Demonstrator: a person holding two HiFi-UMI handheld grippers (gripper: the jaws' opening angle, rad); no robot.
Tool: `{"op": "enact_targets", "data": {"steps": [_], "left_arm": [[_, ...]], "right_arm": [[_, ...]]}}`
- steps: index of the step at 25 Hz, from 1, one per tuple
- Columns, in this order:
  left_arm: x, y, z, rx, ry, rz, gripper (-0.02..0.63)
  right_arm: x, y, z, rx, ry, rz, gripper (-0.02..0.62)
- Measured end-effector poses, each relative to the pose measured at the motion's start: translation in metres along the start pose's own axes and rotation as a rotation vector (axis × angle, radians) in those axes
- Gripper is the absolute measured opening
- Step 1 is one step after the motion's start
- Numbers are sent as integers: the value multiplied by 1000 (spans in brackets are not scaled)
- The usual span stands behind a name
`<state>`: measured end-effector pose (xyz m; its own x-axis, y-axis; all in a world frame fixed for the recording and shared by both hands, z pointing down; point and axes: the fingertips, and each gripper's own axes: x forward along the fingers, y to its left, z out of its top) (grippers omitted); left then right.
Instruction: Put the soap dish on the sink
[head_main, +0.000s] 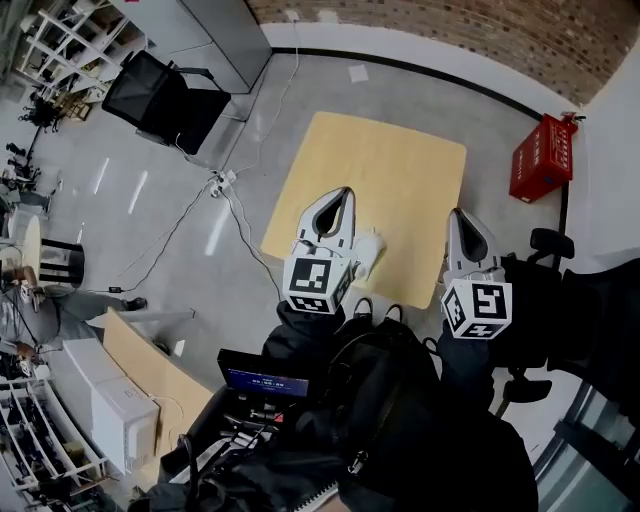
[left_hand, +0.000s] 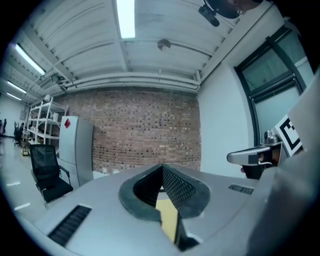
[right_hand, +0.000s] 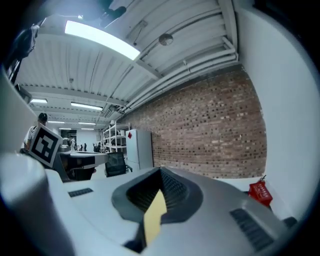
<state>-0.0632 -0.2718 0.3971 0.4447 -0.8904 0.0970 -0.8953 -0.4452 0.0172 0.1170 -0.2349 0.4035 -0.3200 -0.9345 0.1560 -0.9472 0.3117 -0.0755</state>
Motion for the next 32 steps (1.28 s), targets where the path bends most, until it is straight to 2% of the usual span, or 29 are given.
{"op": "enact_targets", "data": {"steps": [7,13,20,32], "left_arm": [[-17,-6,54,24,-91,7,3],[-35,-15,96,100,-203,37,3],[-44,-22,104,96,-211,32,3],[-42,-31,98,91,-206,15,3]], "right_arm": [[-20,17,65,-78,-152,14,5],[-37,27,96,-118,-226,21,5],[-52,35,105,-145,-262,17,5],[-57,31,102,-154,-261,8,5]]}}
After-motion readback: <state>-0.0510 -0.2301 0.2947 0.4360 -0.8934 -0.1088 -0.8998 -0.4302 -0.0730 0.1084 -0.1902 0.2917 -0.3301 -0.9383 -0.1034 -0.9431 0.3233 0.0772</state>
